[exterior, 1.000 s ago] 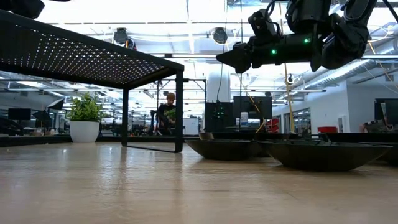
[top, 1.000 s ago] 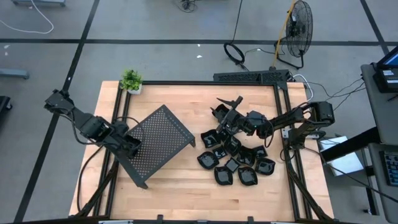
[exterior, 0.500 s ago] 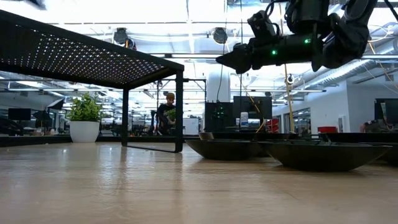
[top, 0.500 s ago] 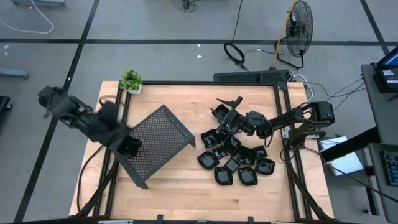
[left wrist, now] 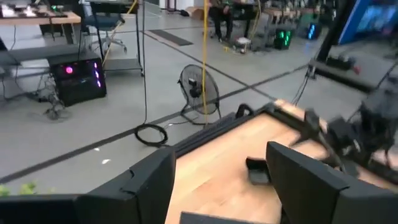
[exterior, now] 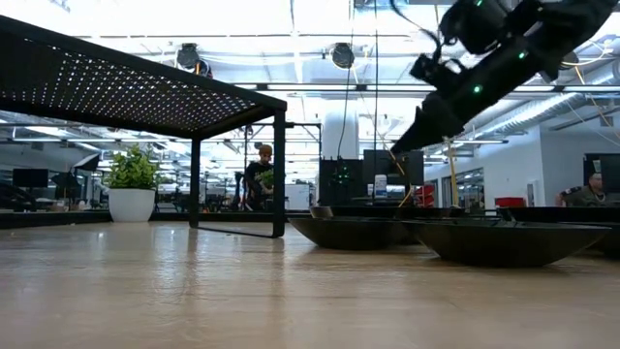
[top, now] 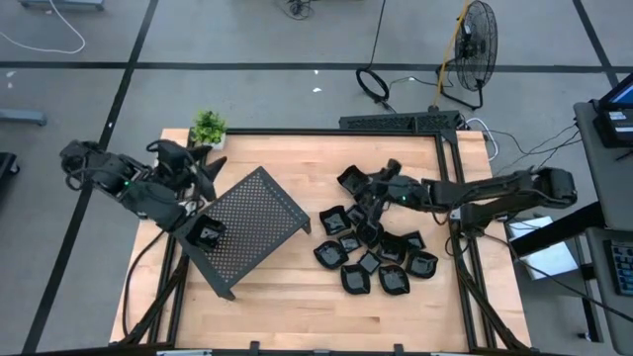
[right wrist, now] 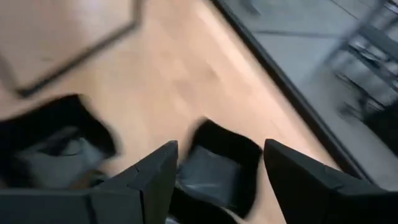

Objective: Pick & Place Mini shaped plates
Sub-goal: Put the distorted square plate on the shelf

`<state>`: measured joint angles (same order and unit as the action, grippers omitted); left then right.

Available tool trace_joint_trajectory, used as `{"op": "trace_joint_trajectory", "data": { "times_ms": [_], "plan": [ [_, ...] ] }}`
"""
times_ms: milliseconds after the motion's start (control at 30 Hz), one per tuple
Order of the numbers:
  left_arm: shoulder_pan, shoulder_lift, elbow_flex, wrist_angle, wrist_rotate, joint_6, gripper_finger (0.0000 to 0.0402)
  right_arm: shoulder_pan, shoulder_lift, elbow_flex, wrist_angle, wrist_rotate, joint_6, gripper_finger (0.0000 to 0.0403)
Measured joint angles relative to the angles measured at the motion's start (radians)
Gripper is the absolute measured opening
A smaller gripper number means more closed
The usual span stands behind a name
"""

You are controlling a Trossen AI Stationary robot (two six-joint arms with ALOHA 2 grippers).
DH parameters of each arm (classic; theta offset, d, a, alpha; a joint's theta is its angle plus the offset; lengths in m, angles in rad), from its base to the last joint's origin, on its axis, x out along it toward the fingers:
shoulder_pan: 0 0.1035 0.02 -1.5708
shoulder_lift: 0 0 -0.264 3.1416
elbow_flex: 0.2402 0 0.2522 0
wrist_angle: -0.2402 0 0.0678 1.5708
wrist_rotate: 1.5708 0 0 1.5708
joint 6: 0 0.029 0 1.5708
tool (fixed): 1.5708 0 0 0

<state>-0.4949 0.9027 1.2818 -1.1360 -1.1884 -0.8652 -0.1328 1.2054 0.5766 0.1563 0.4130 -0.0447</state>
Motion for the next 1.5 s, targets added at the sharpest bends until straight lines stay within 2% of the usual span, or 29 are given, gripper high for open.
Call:
{"op": "trace_joint_trajectory", "data": {
  "times_ms": [133,300,533,733,867,1000,1200,1500],
  "plan": [
    [0.043,0.031,-0.034,-0.002,0.007,-0.014,0.024,-0.121,0.029,-0.002,-0.041,-0.119,0.111,0.0226],
    [0.084,0.076,-0.045,0.005,0.051,-0.014,0.0234,-0.194,0.048,-0.002,-0.116,-0.127,0.184,0.0226],
    [0.117,0.127,-0.044,0.011,0.1,0.045,0.0238,-0.171,0.048,-0.003,-0.264,-0.131,0.223,0.0226],
    [0.146,0.148,-0.044,0.012,0.103,0.049,0.0239,-0.174,0.059,-0.003,-0.277,-0.132,0.222,0.0226],
    [0.16,0.152,-0.044,0.012,0.135,0.05,0.0239,-0.174,0.089,-0.003,-0.274,-0.209,0.22,0.0226],
    [0.17,0.152,-0.044,0.011,0.149,0.052,0.0239,-0.174,0.124,-0.003,-0.273,-0.206,0.22,0.0221],
    [0.182,0.152,-0.044,0.011,0.151,0.058,0.0239,-0.173,0.142,-0.003,-0.271,-0.207,0.215,0.0179],
    [0.188,0.152,-0.044,0.011,0.151,0.059,0.0239,-0.173,0.142,-0.003,-0.269,-0.206,0.205,0.007]
  ]
}}
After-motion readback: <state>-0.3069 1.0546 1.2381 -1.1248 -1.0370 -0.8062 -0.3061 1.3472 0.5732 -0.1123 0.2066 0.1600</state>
